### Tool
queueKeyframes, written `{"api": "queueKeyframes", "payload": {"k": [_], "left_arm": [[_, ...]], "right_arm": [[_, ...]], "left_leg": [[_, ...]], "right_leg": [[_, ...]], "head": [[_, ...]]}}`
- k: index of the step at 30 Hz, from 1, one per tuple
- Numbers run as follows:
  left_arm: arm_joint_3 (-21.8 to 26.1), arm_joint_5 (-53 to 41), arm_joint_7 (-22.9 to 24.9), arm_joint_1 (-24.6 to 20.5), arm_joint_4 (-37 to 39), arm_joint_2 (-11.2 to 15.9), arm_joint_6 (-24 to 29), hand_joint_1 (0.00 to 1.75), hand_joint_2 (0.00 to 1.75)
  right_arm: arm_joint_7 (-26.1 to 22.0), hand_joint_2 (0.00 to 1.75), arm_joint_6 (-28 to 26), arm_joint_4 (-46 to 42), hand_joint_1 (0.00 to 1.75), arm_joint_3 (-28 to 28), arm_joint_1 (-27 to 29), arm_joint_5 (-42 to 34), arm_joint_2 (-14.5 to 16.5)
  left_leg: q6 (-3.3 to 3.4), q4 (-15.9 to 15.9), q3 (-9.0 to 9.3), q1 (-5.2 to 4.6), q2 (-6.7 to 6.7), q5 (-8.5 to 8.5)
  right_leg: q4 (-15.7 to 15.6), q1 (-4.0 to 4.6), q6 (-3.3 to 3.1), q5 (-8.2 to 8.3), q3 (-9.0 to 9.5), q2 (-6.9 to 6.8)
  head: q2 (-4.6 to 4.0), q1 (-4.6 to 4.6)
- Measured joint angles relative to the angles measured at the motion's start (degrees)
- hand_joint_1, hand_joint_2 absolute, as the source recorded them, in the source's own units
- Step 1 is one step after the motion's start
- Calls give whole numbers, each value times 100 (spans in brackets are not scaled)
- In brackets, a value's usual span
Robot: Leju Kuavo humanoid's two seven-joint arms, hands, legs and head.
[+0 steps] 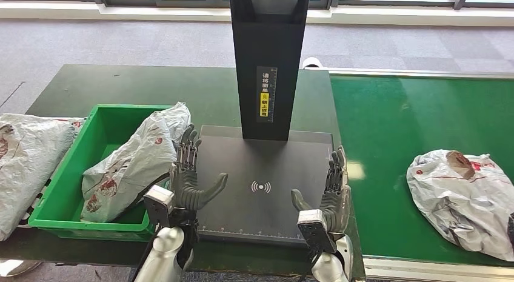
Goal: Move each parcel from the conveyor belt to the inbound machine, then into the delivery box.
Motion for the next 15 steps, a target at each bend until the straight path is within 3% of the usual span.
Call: {"api": "queueKeyframes", "payload": {"k": [8,15], "left_arm": [[-16,-66,0,-30,193,-3,12,0,175],[-24,-361,-1,-40,273,-9,531,0,175]], "right_arm": [[0,175,-3,1,0,0,2,4,0],[0,175,7,1,0,-2,29,125,2]], "left_leg": [[0,0,0,0,0,0],[0,0,0,0,1,0]], "right_leg": [[0,0,0,0,-1,0],[0,0,0,0,-2,1]], "head": [[0,0],[0,0]]}}
